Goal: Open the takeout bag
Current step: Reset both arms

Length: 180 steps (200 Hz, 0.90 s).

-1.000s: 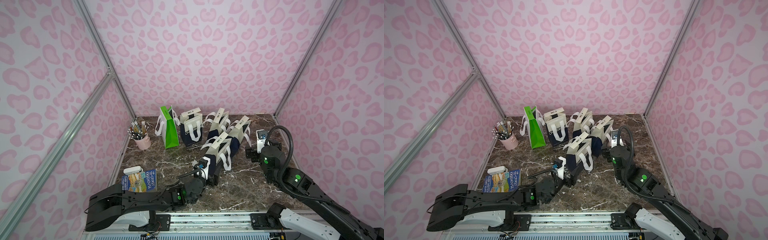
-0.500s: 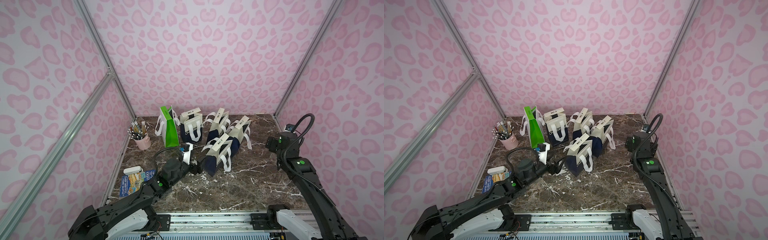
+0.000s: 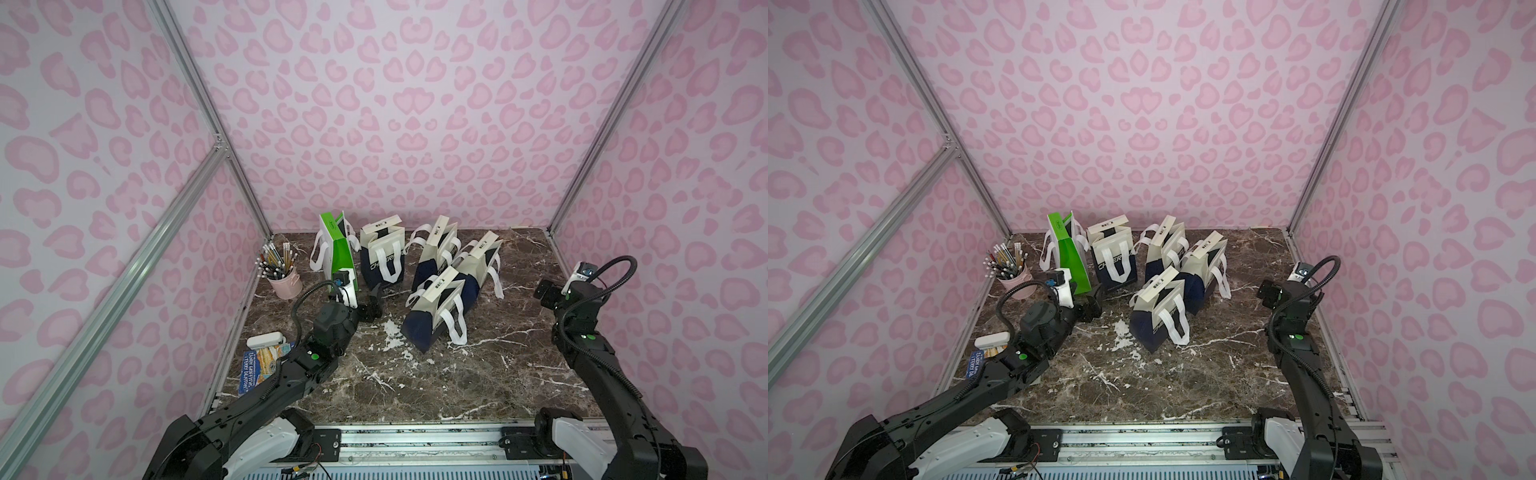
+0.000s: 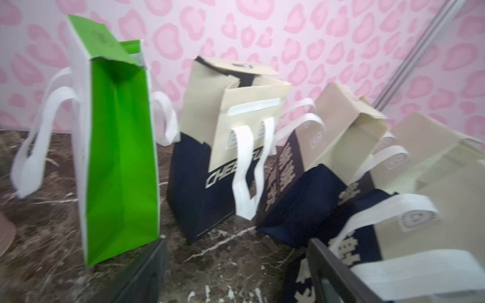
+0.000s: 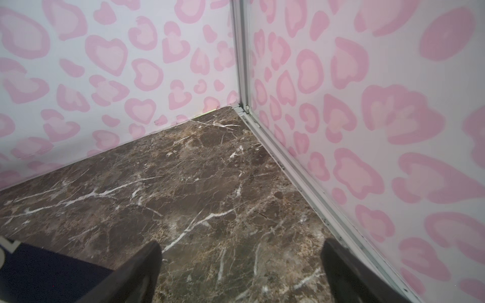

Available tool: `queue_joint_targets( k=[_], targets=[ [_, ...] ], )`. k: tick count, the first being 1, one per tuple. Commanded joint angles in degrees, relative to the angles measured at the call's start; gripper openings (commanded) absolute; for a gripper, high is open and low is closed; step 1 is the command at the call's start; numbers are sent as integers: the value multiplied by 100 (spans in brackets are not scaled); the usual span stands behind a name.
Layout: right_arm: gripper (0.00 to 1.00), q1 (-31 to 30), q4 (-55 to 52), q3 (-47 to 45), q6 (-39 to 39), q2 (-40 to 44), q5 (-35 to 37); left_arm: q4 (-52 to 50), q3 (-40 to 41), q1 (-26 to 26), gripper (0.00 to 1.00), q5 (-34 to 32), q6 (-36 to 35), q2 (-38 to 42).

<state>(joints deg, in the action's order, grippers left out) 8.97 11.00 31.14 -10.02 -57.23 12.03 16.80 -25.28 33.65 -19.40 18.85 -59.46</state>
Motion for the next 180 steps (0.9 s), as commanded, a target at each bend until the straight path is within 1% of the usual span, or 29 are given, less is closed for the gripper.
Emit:
queue_joint_targets(
  k=[1,27,40,51,58,71,83,106,129,152,172,180],
  targets=[
    [99,27,1753,-412,125,-202,-524,798,386,-285,87,-836,-150,56],
    [99,43,3161,-1157,249,-532,-722,1729,789,-884,87,-803,-155,-40],
    [99,34,3882,-1512,266,-681,-699,2123,954,-1207,87,-713,-168,-172],
    [99,35,4412,-1757,241,-818,-741,2179,958,-1626,87,-498,126,-306],
    [99,29,4678,-1872,208,-916,-793,2340,996,-1844,87,-313,198,-360],
    [99,-45,4999,-1960,204,-1116,-854,2836,1114,-2058,87,-87,110,-428],
    [99,-218,5158,-1909,409,-1299,-834,2884,1019,-2218,87,12,2,-545],
    [99,-537,5028,-1624,877,-1566,-978,2861,848,-2286,87,105,-392,-688],
    [99,-633,4776,-1453,820,-1634,-986,2823,783,-2297,86,77,-668,-725],
    [99,-788,4842,-1679,860,-1475,-960,2833,849,-2293,86,-12,-816,-630],
    [99,-844,5297,-2057,549,-1823,-702,2845,934,-2293,86,-142,-887,-508],
    [100,-940,5966,-2245,629,-1980,-509,2835,963,-2300,86,-230,-883,-471]
  ],
)
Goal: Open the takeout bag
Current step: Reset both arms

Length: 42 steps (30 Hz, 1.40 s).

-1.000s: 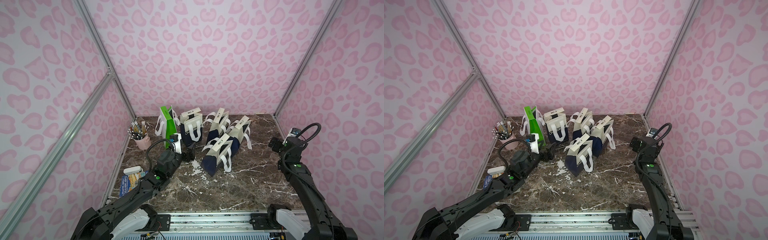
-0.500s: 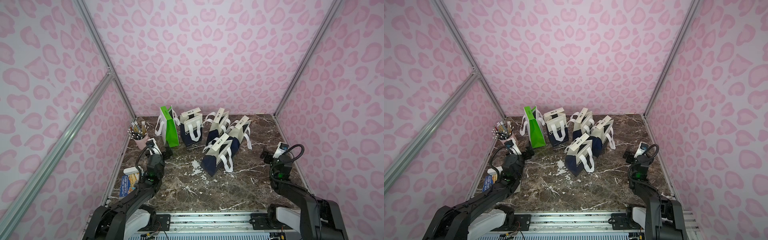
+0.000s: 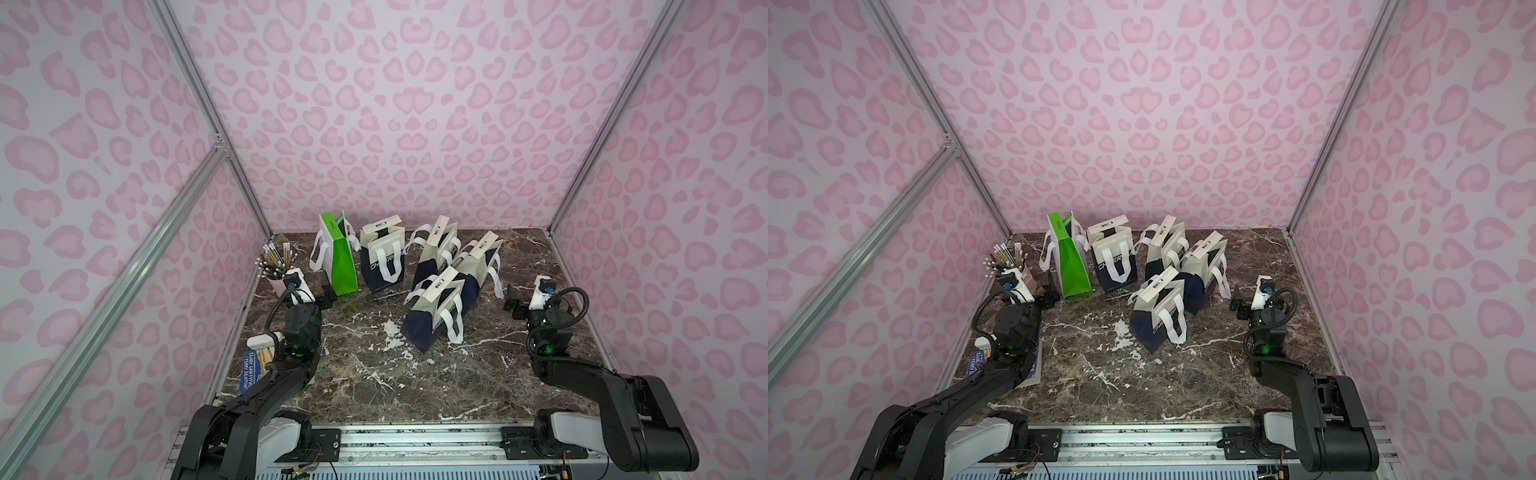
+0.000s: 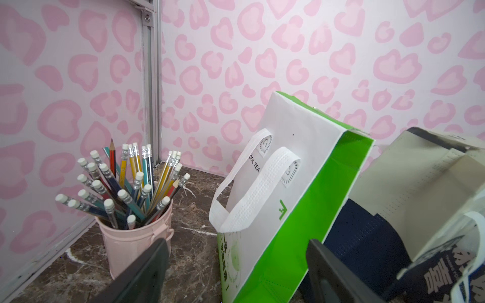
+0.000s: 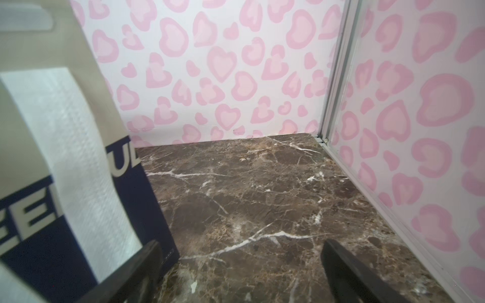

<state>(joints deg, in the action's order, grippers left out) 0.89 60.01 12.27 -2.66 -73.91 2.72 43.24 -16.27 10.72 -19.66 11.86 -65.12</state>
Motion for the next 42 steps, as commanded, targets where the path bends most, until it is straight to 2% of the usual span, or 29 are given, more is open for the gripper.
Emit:
queue_joint_targets(
  k=[1,5,7,9,12,17,21,22,23,26,27,34,36,42],
  targets=[
    [100,-149,1105,-384,-66,-319,405,192,67,-8,86,-209,-184,100],
    [100,-288,1865,-394,259,-1134,223,262,129,-9,86,-260,-361,94],
    [100,-297,2787,-469,311,-1683,239,225,175,-9,86,-425,-491,-2],
    [100,-306,1844,-353,270,-1290,238,493,340,-9,87,-546,-654,-84],
    [100,-286,2551,-534,308,-1492,192,1086,490,-17,87,-563,-980,-478],
    [100,-295,1346,40,147,-1443,500,2122,317,-60,87,-332,-1312,-1419],
    [100,-239,1354,36,124,-1421,385,2902,143,-109,87,-284,-1476,-2251],
    [100,-240,1278,57,125,-1408,382,2579,53,-196,86,-131,-1396,-2181],
    [100,-231,1215,77,116,-1406,359,2683,173,-293,86,-38,-1313,-2181],
    [100,-228,1248,65,116,-1407,357,3796,562,-379,88,83,-1270,-2474],
    [100,-224,1247,68,116,-1407,353,3307,418,-380,87,206,-1306,-2381],
    [100,-198,1200,102,104,-1424,286,3333,382,-404,90,207,-1274,-2435],
    [100,-143,1099,173,90,-1464,156,3350,390,-404,96,208,-1280,-2435],
    [100,-106,1190,94,90,-1407,45,3318,390,-405,96,215,-1269,-2414]
  ],
)
